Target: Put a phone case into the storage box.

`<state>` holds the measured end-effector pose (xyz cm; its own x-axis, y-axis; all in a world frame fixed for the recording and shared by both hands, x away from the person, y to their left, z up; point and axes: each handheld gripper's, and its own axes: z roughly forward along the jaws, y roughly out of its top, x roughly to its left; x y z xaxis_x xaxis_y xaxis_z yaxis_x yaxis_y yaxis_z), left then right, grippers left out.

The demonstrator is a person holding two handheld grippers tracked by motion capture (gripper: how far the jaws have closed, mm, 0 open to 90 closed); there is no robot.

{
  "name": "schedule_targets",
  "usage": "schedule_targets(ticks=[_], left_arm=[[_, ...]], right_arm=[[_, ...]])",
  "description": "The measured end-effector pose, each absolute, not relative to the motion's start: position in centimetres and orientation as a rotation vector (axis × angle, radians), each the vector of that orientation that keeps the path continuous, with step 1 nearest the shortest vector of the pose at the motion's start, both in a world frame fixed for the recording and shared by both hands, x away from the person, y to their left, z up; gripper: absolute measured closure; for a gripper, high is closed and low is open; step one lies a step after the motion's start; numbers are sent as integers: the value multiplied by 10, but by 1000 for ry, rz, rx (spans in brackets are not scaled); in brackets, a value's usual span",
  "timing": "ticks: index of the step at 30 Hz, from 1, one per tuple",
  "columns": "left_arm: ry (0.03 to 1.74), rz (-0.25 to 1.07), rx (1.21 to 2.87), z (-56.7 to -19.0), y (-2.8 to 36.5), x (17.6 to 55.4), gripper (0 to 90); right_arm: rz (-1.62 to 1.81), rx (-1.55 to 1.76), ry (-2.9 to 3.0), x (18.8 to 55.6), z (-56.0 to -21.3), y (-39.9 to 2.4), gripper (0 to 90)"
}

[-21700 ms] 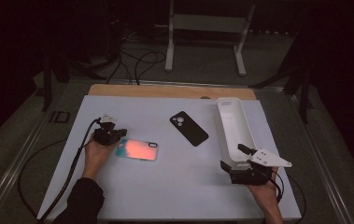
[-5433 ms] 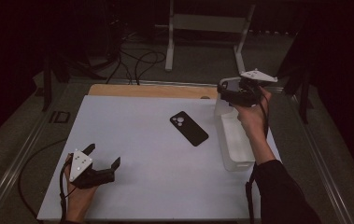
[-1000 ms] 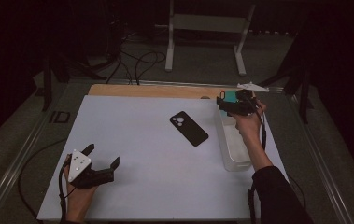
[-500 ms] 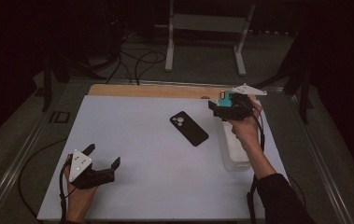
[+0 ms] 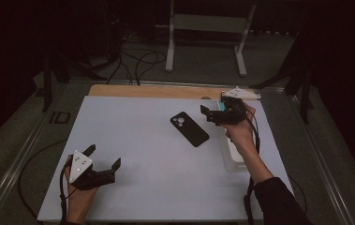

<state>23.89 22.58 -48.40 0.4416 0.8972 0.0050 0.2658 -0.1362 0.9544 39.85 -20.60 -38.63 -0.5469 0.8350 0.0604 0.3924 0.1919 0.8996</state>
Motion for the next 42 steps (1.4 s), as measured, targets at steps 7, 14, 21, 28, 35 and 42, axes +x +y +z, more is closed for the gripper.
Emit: schedule_targets(ticks=[7, 14, 21, 28, 35, 42], left_arm=[[1028, 760, 1654, -484, 226, 239, 11], [1024, 758, 1665, -485, 224, 240, 11], [1024, 758, 1661, -484, 225, 240, 11], [1023, 757, 1662, -484, 225, 240, 11], [1025, 758, 1662, -484, 225, 239, 11], [1021, 750, 1645, -479, 229, 238, 11]], right_arm=[[1339, 1117, 2052, 394, -384, -200, 79], [1324, 1071, 2106, 389, -385, -190, 78], [1347, 1072, 2108, 385, -385, -191, 78], [1398, 1048, 2102, 366, -386, -196, 78], [1452, 1020, 2090, 340, -389, -203, 78], [1486, 957, 2040, 309, -399, -213, 79]])
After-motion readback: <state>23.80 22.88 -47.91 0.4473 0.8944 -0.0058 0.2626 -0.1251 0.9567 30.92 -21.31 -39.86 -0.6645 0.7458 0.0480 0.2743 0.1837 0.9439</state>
